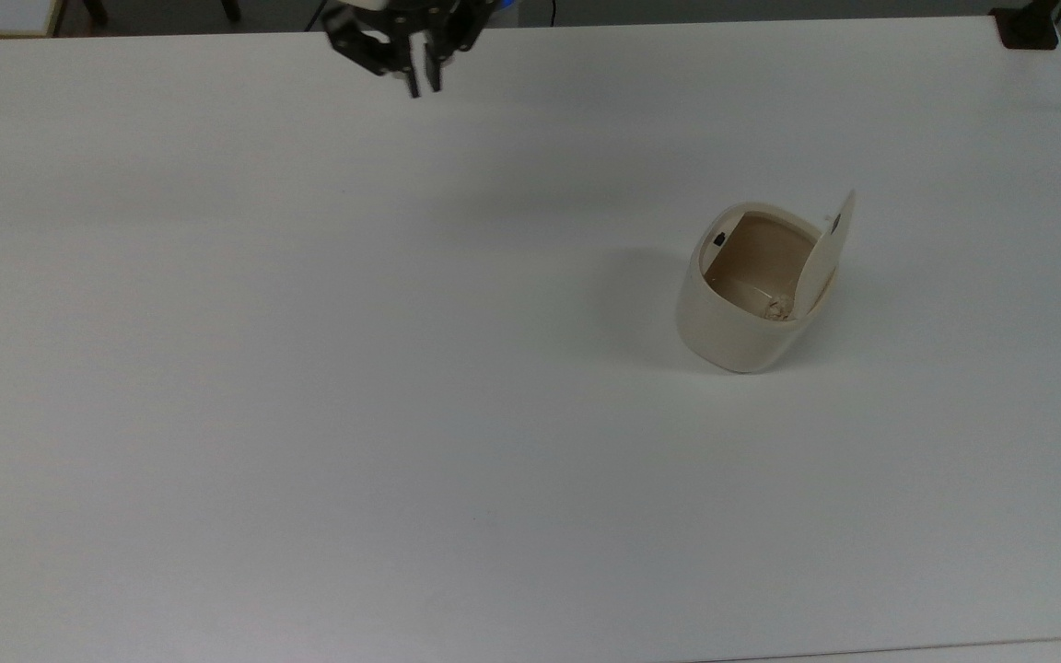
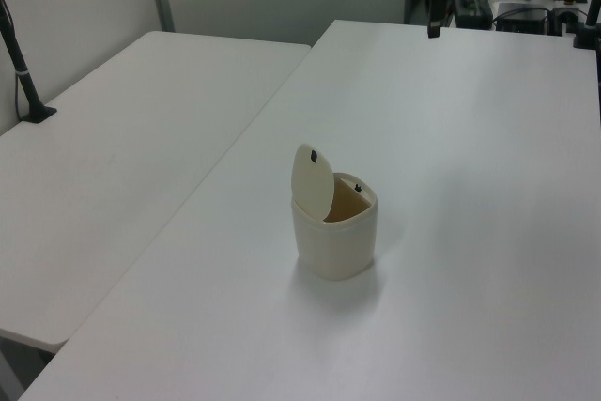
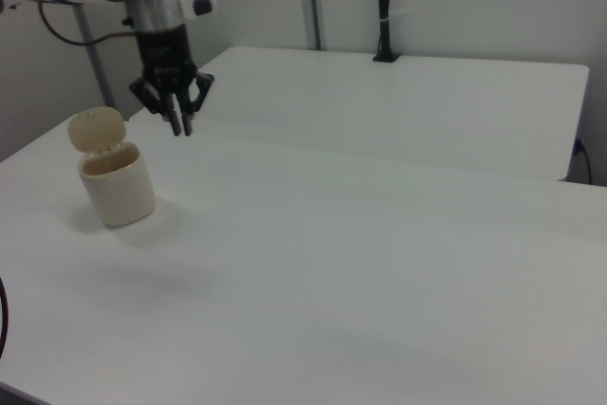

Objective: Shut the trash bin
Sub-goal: 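Move the gripper across the table toward the open cream bin lid, then push the raised lid down toward the bin rim with the gripper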

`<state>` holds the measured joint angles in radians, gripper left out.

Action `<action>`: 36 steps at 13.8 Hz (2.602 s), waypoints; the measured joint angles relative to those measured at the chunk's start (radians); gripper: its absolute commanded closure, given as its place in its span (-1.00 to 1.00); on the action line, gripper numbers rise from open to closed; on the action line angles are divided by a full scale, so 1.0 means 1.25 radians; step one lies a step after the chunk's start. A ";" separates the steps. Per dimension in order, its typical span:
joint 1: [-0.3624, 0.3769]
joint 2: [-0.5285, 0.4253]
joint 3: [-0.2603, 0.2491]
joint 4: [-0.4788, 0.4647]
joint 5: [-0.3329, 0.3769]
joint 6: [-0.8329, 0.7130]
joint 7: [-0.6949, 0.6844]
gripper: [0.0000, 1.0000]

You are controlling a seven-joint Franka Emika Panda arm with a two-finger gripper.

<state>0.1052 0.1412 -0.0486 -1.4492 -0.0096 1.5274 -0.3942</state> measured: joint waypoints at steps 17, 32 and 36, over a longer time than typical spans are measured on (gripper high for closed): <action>0.323 0.074 0.007 0.005 0.078 0.432 -0.162 1.00; 0.370 0.209 0.005 0.028 0.078 0.588 -0.136 1.00; 0.365 0.206 -0.007 0.029 0.078 0.523 -0.133 1.00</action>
<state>0.5618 0.3986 -0.0573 -1.4128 0.0882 2.1808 -0.5606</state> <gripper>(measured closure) 0.991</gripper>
